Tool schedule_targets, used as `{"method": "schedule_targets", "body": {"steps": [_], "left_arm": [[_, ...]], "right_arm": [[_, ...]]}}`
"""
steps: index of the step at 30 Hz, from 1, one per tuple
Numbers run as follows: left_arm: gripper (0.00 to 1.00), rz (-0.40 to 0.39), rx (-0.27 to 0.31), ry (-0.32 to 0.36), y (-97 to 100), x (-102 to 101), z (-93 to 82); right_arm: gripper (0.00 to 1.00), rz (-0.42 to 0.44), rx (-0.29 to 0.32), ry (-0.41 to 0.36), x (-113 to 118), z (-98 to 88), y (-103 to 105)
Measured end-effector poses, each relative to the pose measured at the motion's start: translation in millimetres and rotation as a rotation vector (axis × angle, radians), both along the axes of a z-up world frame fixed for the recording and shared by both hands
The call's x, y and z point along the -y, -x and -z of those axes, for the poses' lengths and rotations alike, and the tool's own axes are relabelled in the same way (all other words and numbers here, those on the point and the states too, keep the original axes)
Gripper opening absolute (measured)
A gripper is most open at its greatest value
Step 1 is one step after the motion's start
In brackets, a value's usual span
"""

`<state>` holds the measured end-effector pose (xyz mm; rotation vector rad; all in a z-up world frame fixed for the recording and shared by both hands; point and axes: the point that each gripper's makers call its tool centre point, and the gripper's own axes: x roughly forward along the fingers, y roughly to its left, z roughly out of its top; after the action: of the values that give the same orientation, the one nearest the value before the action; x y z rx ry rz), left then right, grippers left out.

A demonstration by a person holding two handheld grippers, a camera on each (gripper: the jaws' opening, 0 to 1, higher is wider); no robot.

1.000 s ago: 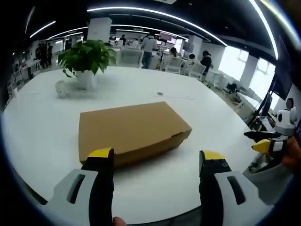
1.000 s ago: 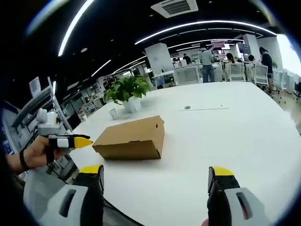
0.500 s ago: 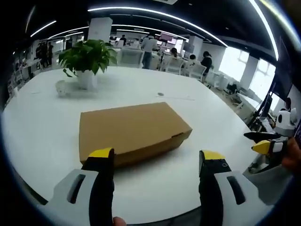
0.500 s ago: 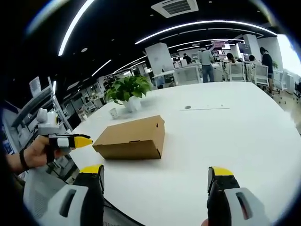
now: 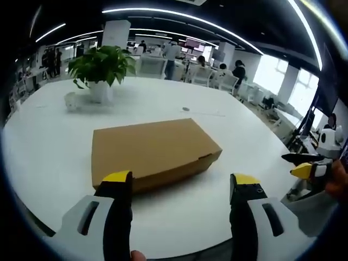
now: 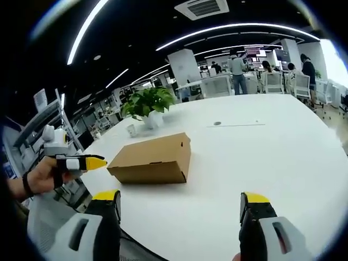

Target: Operate the shoe box by opening the lid, removing the specified soft item, and placing it in the target area until the item is outside and the box remains undamaged.

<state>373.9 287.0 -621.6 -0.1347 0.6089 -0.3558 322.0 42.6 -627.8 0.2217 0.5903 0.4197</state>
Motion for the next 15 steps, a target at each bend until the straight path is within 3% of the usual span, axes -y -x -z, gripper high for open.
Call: {"method": "schedule_targets", "body": {"steps": [8, 15], "left_arm": [[0.71, -0.011, -0.006, 0.023, 0.3, -2.2, -0.5], [0.72, -0.019, -0.018, 0.084, 1.9, -5.8, -4.2]], "right_arm": [[0.9, -0.009, -0.009, 0.004, -2.9, 2.5, 0.9], [0.89, -0.008, -0.017, 0.009, -4.7, 3.9, 3.0]]}}
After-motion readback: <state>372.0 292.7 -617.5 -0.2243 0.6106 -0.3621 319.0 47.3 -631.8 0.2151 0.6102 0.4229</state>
